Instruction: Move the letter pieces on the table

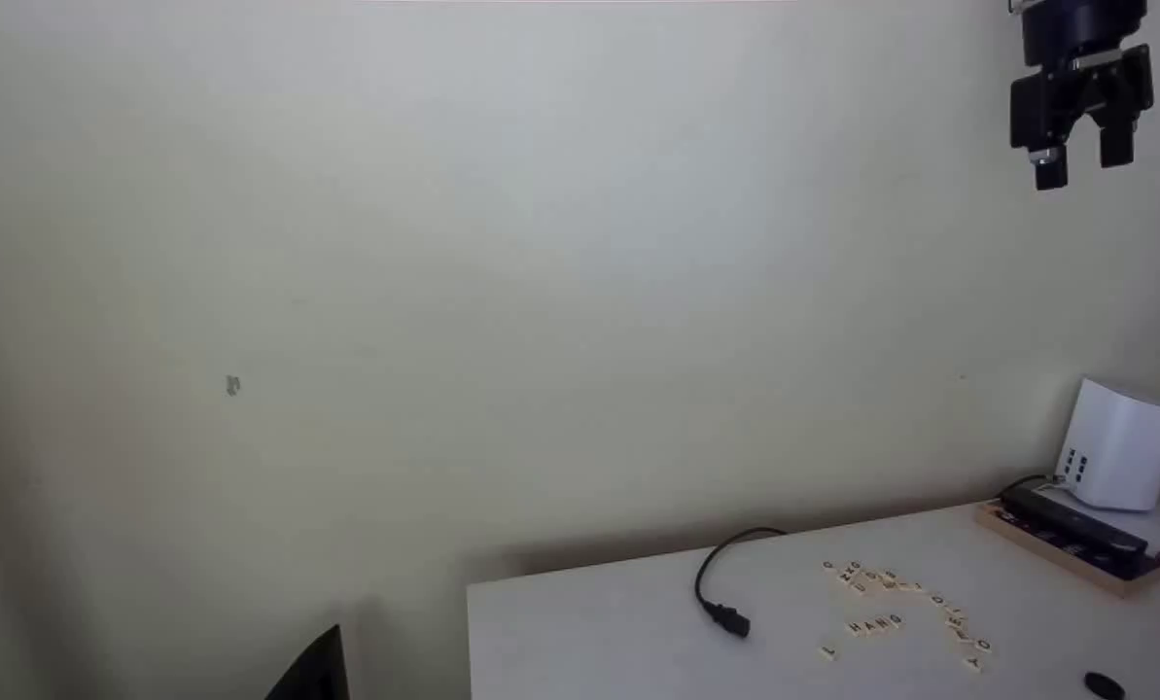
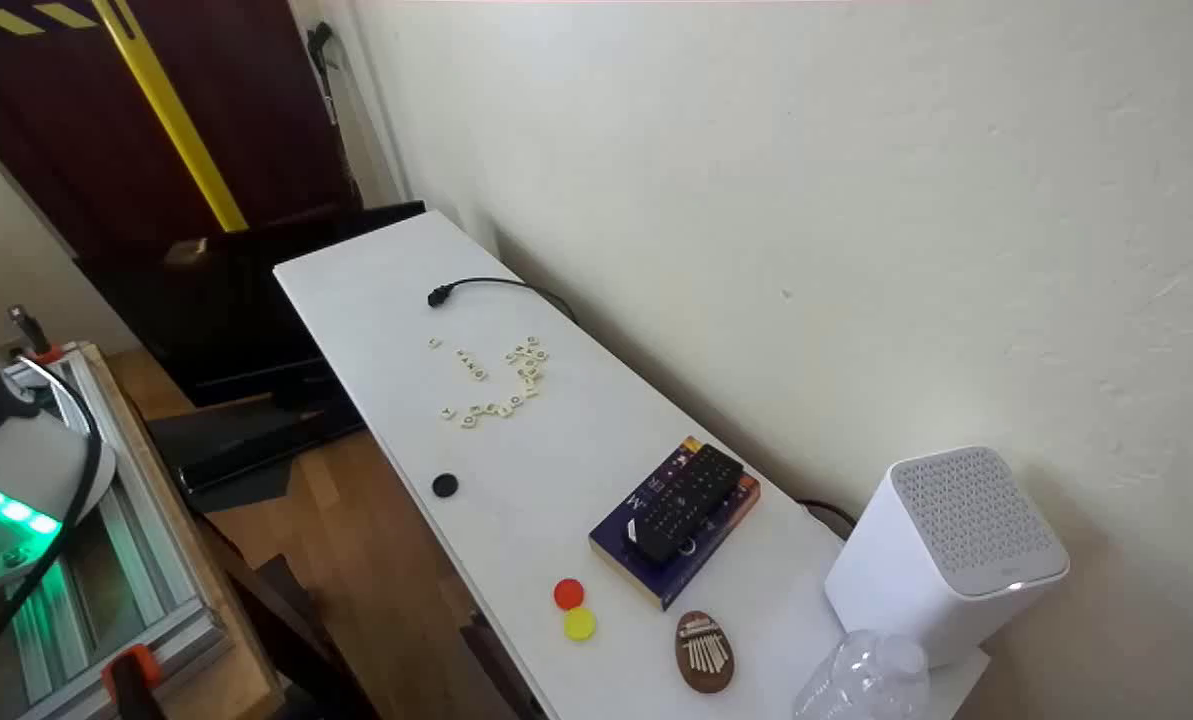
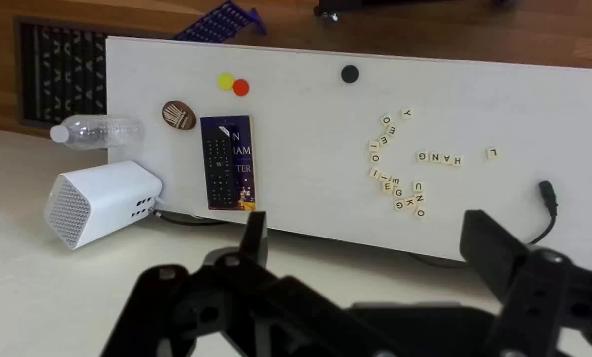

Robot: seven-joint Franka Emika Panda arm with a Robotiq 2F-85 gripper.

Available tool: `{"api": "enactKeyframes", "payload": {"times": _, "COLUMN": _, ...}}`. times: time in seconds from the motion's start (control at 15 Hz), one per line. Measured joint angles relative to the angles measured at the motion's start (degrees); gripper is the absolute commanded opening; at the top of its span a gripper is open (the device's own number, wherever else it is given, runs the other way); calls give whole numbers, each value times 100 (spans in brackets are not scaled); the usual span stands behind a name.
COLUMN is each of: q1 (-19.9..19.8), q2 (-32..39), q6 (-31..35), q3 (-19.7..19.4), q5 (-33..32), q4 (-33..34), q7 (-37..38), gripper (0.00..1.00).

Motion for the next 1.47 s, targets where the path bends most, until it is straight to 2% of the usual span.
{"api": "enactKeyframes", "payload": {"times": 0.6, "q1": 119, "q2": 90, "q6": 96, "q3": -6, "q5": 0, "q4": -4, "q7": -23, "gripper": 100}}
{"api": "enactKeyframes", "payload": {"times": 1.27, "q1": 536, "q2": 652, "q6": 2382, "q3": 152, "q5": 0, "q4": -609, "q7": 224, "gripper": 100}}
{"api": "enactKeyframes", "payload": {"times": 1.47, "q1": 537, "q2": 673, "q6": 2418, "q3": 154, "q5": 0, "q4": -633, "q7": 232, "gripper": 100}}
